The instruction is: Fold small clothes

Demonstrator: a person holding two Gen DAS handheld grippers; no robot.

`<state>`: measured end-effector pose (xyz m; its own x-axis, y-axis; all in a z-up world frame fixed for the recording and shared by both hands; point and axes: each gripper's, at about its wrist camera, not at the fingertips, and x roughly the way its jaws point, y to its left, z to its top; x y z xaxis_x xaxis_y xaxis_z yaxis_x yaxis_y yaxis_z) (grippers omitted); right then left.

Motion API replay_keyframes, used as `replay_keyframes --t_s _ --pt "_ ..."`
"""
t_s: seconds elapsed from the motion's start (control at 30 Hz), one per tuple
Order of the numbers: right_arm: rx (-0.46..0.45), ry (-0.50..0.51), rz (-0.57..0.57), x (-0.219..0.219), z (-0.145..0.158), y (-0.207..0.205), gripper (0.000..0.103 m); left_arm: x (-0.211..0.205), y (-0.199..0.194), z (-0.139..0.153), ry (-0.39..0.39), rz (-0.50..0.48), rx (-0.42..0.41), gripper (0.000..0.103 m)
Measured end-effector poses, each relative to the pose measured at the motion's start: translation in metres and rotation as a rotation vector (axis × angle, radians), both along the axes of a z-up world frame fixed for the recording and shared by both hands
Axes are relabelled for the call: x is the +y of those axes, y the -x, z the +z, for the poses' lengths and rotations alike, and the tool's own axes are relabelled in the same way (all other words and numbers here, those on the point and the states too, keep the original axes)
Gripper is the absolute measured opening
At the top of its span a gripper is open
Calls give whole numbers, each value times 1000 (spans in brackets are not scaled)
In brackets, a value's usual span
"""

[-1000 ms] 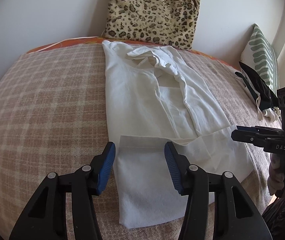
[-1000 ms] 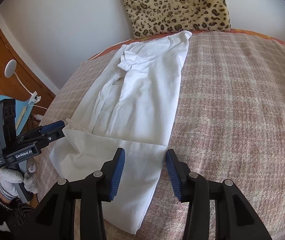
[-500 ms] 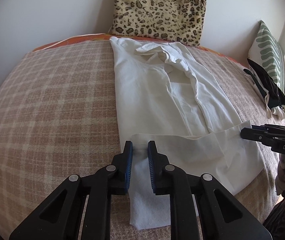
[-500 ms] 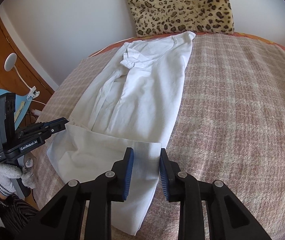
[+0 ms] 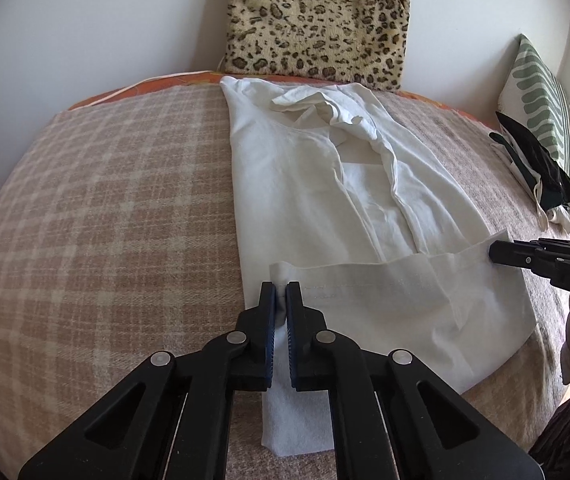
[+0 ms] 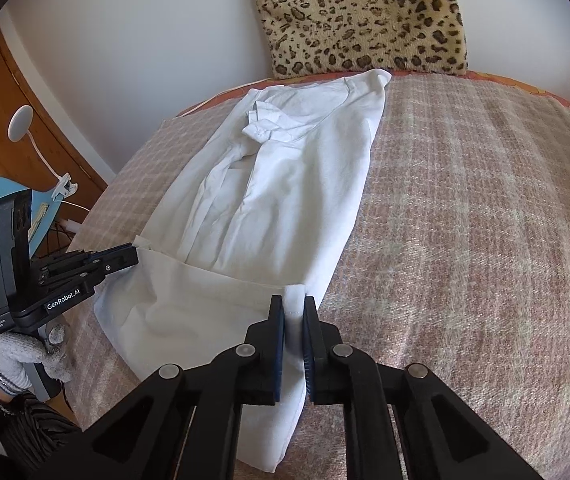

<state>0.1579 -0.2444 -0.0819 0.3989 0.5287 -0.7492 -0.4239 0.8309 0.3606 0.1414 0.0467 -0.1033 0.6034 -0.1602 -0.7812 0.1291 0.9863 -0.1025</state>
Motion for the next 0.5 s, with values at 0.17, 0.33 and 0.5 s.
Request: replay_keyframes --t_s 0.17,0.33,0.5 --pt "-53 53 3 6 3 -3 4 7 1 -4 -80 62 -21 4" --pt "-38 146 -62 -1 -6 -7 31 16 -1 0 -32 75 -6 7" --pt "-50 48 -84 -24 7 -3 35 10 13 18 -32 38 -71 7"
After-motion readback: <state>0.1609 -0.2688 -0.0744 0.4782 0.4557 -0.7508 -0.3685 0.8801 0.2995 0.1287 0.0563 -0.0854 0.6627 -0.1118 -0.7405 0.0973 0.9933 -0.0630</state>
